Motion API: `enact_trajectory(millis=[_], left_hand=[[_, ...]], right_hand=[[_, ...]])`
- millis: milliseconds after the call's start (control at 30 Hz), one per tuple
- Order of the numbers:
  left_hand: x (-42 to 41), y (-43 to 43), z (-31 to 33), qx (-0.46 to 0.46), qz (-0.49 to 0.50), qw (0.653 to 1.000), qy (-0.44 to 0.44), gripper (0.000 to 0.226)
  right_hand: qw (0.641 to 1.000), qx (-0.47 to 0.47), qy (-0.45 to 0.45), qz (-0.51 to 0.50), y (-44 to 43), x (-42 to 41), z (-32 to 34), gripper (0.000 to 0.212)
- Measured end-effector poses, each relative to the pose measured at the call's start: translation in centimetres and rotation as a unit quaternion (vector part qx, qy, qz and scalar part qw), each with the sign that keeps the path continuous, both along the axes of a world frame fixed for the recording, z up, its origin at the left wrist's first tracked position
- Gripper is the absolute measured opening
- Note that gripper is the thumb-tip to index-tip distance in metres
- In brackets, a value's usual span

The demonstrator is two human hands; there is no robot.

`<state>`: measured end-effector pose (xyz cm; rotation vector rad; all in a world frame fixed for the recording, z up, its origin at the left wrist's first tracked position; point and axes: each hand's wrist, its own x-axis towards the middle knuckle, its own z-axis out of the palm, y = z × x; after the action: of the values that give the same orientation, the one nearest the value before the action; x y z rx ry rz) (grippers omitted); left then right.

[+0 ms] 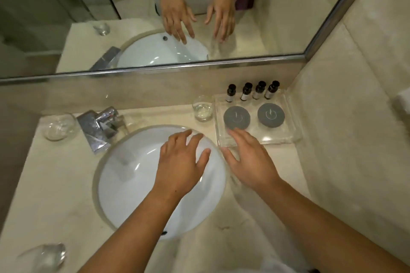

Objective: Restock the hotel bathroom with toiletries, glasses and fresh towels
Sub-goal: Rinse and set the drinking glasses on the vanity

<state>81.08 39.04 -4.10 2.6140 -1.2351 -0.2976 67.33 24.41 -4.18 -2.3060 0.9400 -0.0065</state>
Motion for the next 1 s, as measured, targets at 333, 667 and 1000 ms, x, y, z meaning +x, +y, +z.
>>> enact_trajectory(millis=[333,667,1000], left_hand=[[0.6,15.7,-1.3,0.026,0.186,0.982,0.005,0.062],[0.9,32.5,-2.5,-0.020,0.327,0.945,0.022,0.057],[0.9,46.3,-3.2,0.003,0.441,0.895,0.066,0.053]], right_hand=[[0.972,-0.020,0.030,0.230,11.9,7.7,0.0,0.063],[0.918,-0.027,0.051,0.391,28.8,14.2,-0.7,0.065],[0.847,-0.066,0.067,0.524,42.3,19.0,-3.8,0.080]])
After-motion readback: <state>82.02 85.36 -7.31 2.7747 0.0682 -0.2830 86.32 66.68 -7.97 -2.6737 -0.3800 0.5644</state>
